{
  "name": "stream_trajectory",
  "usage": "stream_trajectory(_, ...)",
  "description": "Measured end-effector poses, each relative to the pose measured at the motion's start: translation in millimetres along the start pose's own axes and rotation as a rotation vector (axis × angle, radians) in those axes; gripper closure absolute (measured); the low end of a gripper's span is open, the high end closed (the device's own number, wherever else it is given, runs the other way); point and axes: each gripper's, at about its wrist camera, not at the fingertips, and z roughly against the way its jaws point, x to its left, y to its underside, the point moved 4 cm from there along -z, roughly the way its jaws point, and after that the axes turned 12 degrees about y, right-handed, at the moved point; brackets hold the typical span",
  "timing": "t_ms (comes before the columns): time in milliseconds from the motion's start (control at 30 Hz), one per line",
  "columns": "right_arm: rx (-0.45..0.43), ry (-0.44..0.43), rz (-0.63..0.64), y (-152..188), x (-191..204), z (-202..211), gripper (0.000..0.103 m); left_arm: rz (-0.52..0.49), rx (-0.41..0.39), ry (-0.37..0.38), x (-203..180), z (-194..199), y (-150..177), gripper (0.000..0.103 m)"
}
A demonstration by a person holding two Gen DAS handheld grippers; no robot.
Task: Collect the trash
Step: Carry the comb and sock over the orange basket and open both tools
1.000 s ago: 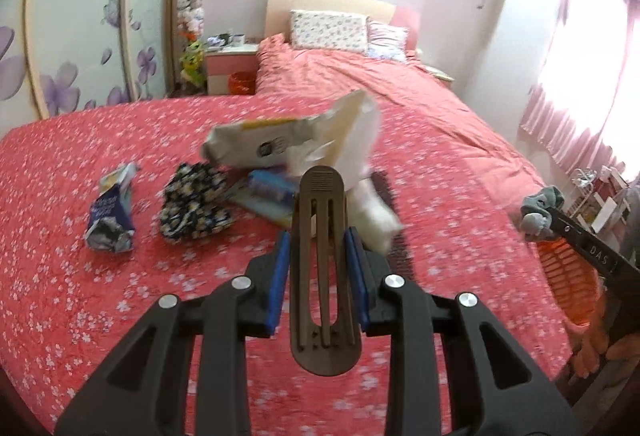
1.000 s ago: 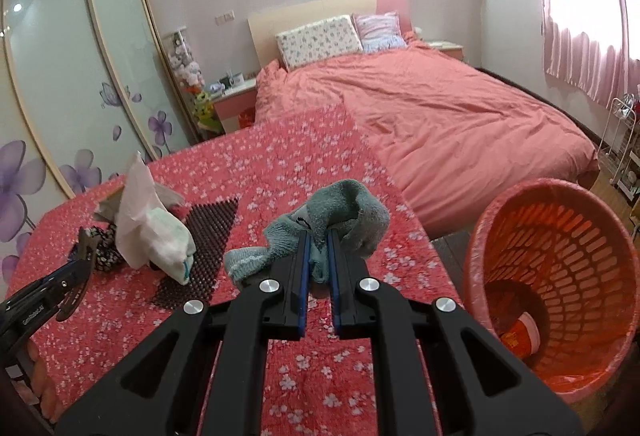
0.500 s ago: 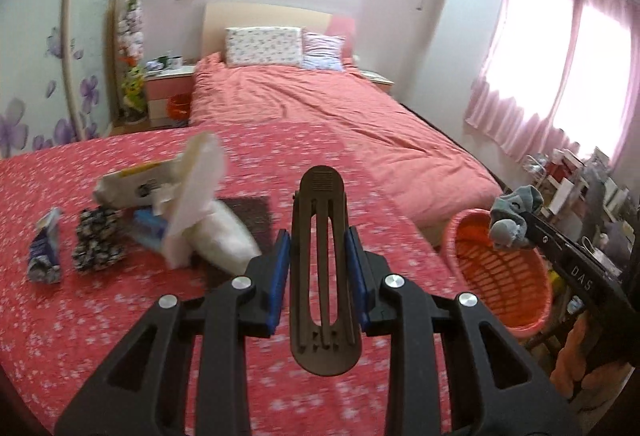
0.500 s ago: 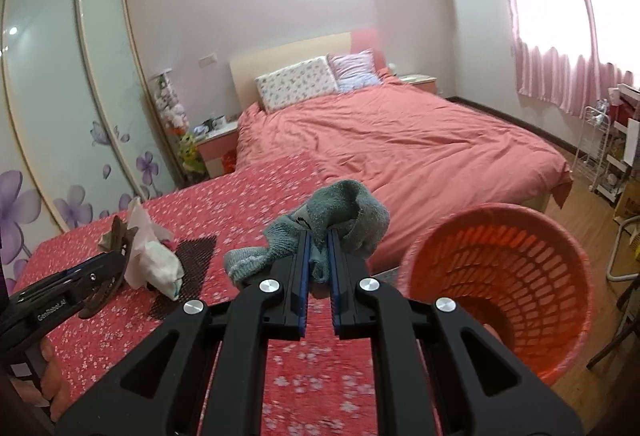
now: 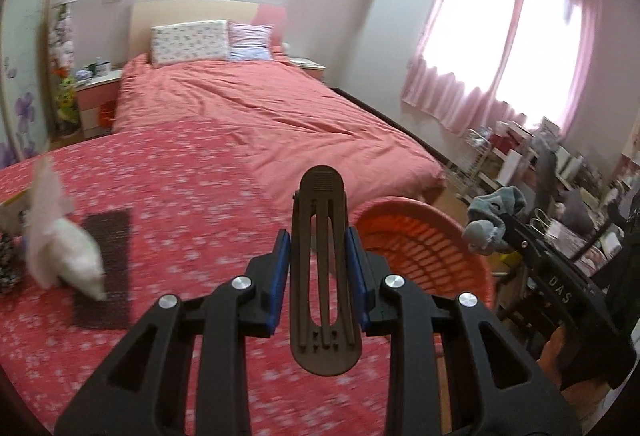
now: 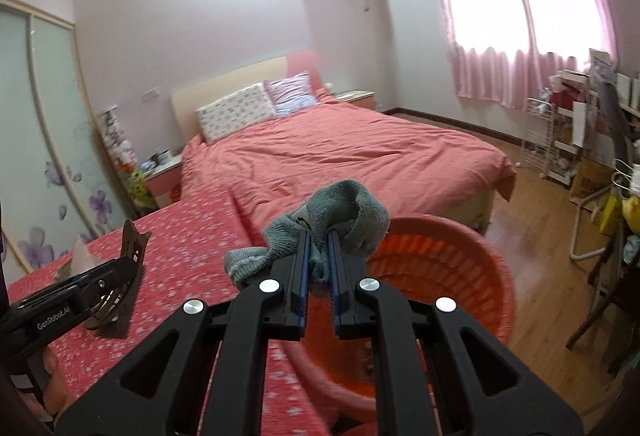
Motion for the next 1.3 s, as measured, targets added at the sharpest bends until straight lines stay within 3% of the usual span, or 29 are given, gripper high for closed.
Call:
stream_trajectory(400, 0.024, 0.086, -0.073, 7, -43, -27, 0.094, -0.036, 0.083, 0.125, -51, -72, 6, 0.075)
stream_trajectory(700, 0.063, 0.104, -0.119, 12, -64, -40, 0.094, -0.037, 0.147, 0.15, -63, -120, 16, 0.075)
stream_trajectory(900, 0.117, 0.067, -0.151, 13, -67, -52, 0.093, -0.023, 0.188, 0.131, -62, -143, 22, 0.072)
stream_trajectory(1000, 0.143, 0.044, -0.172, 17, -70, -57, 0.075, -0.006, 0.191, 0.103, -51, -147, 20, 0.062)
stream_trajectory(1067, 0.148, 0.05, -0.167, 19, -69, -56, 0.065, 0.005, 0.191, 0.084, -44, -145, 22, 0.06)
stream_trajectory(1300, 0.131, 0.097, -0.104, 18, -63, -46, 0.05, -0.002, 0.162, -0.019, -11, -112, 22, 0.053)
